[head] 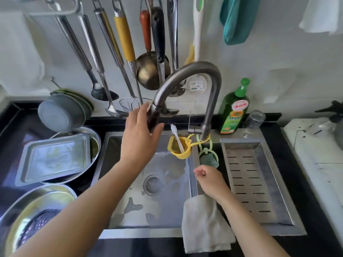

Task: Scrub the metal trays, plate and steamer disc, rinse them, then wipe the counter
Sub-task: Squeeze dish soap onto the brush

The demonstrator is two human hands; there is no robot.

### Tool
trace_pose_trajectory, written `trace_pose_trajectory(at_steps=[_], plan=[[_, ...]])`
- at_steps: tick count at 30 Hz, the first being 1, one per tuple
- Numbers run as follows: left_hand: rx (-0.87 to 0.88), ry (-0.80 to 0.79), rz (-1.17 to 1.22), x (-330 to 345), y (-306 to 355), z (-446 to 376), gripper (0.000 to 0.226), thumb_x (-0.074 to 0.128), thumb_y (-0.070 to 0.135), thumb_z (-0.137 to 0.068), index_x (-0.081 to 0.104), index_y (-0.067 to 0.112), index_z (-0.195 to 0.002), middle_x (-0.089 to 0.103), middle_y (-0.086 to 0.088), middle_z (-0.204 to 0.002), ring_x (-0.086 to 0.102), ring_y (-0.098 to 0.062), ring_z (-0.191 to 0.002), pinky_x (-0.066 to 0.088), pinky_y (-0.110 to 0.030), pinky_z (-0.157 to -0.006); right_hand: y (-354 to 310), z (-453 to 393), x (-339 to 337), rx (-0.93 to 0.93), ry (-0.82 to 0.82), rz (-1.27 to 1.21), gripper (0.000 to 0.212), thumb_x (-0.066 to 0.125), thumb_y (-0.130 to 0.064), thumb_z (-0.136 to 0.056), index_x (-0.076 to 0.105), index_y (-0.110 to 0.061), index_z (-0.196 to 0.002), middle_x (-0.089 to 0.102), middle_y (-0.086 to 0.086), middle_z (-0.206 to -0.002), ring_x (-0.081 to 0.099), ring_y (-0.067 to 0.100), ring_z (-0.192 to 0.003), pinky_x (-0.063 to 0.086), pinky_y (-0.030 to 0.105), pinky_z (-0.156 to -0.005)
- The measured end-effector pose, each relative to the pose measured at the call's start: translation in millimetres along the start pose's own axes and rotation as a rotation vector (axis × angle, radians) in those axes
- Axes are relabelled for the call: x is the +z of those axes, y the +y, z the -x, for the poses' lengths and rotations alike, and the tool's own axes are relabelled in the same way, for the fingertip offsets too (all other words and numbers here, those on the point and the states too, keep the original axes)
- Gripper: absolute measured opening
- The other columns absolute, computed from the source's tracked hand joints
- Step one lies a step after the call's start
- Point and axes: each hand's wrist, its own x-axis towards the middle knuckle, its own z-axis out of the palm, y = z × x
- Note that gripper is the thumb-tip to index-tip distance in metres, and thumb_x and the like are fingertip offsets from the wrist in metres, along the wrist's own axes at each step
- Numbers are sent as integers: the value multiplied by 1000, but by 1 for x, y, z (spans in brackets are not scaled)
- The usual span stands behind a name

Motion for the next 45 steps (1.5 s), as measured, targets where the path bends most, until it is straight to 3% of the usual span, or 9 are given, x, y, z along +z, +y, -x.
trace_pose_trajectory(at_steps=[3, 8, 12, 23, 30, 34, 37, 41, 45], plan=[[-152, 27, 54, 7, -29, 41, 67, 67, 34, -98, 35, 18, -155, 38, -2, -145, 47, -22, -131, 43, -35, -108, -8, -38, 17, -30, -51, 115, 25, 48, -18, -103, 71, -16, -113, 69, -2, -109, 63, 19, -104, 53, 36, -90], [-454, -253, -13, 18, -92, 82, 52, 61, 19, -97, 46, 24, -147, 43, 0, -140, 52, -22, -126, 40, -29, -101, -37, -127, 47, -39, 93, 311, 23, 43, -12, -101, 62, -14, -89, 66, 7, -90, 60, 31, -81, 49, 37, -65], [-541, -451, -115, 23, -131, 74, 46, 57, 18, -99, 51, 19, -145, 53, -5, -135, 54, -24, -125, 37, -28, -96, -54, -179, 71, 41, 221, 415, 33, 38, -4, -102, 68, -3, -117, 69, 18, -111, 64, 37, -101, 45, 38, -70], [-560, -557, -81, 7, -153, 82, 28, 54, 19, -100, 66, 25, -124, 58, 7, -113, 58, -11, -97, 39, -23, -81, -48, -175, 91, -86, 377, 245, 21, 53, -17, -103, 72, -9, -100, 68, 12, -87, 59, 33, -83, 43, 35, -62], [-493, -669, 241, 52, -70, 69, 27, 55, 23, -104, 67, 26, -128, 69, 7, -122, 64, -5, -101, 44, -13, -74, -43, -70, 54, -96, 408, -308, 15, 65, -20, -98, 78, -12, -98, 71, -3, -73, 66, 19, -68, 59, 44, -65], [-540, -632, 663, 88, 12, 37, 23, 50, 35, -108, 64, 31, -126, 69, 12, -111, 62, -2, -100, 46, -22, -88, -42, -22, -1, -216, 383, -205, 14, 67, -22, -97, 79, -16, -96, 66, -9, -79, 63, 10, -77, 53, 34, -69], [-615, -606, 874, 113, 61, 22, 28, 51, 25, -108, 70, 5, -109, 69, -8, -95, 64, -18, -89, 52, -35, -84, -37, -8, -42, -163, 245, -141, 25, 62, -20, -99, 77, -26, -81, 61, -10, -72, 58, 5, -68, 41, 17, -58], [-801, -651, 1046, 134, 103, 5, 26, 47, 22, -110, 65, 6, -101, 64, -12, -82, 63, -21, -70, 56, -33, -60, -26, -14, -116, -82, 71, 51, 41, 60, -26, -100, 70, -29, -60, 66, -2, -60, 62, 13, -61, 48, 33, -61], [-756, -665, 927, 157, 126, -37, 22, 48, 20, -108, 63, 7, -100, 60, -3, -62, 50, -18, -50, 44, -30, -51, -33, -69, -208, -161, 401, 96, 24, 57, -22, -99, 76, -12, -87, 75, 3, -80, 71, 25, -76, 58, 42, -77]])
